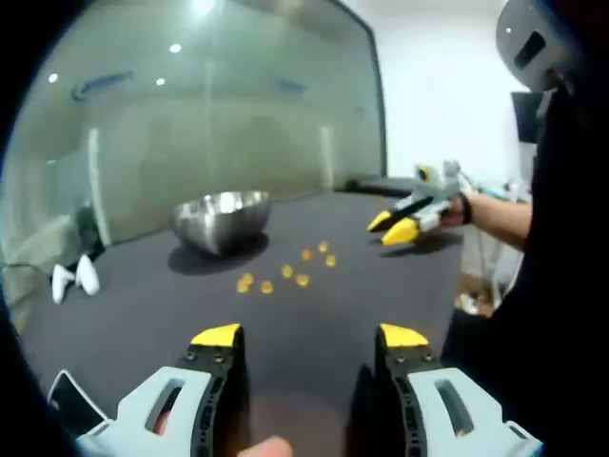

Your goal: Pick up the QQ candy scattered on the table and place it into the stainless steel bowl on the table

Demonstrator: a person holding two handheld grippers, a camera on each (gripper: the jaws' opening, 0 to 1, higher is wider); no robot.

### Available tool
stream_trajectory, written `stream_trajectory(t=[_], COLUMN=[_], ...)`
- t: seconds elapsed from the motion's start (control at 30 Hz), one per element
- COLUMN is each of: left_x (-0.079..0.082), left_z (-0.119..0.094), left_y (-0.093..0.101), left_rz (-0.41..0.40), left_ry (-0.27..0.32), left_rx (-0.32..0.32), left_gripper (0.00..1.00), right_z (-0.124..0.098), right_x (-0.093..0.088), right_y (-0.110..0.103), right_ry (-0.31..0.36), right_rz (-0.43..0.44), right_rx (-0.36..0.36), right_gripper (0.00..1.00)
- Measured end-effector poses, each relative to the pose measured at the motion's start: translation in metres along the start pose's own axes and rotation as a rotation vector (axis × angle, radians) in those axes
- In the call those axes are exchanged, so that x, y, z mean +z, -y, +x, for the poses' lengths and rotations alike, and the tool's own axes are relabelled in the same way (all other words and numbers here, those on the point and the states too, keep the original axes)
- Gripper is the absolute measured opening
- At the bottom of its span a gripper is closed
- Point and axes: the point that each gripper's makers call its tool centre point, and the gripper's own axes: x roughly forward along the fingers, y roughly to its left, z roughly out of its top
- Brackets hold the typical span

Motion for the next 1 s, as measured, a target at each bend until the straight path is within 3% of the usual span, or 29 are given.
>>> stream_trajectory(t=[1.0], left_x=[0.0008], left_z=[0.0025], left_y=[-0.0047], left_rz=[0.009], left_ry=[-0.015], left_rx=[0.019], left_gripper=[0.54], right_z=[0.0048], right_x=[-0.0061], right_y=[0.0066], right_ry=[-0.024], right_rz=[-0.002], right_rx=[-0.008], right_gripper=[0.27])
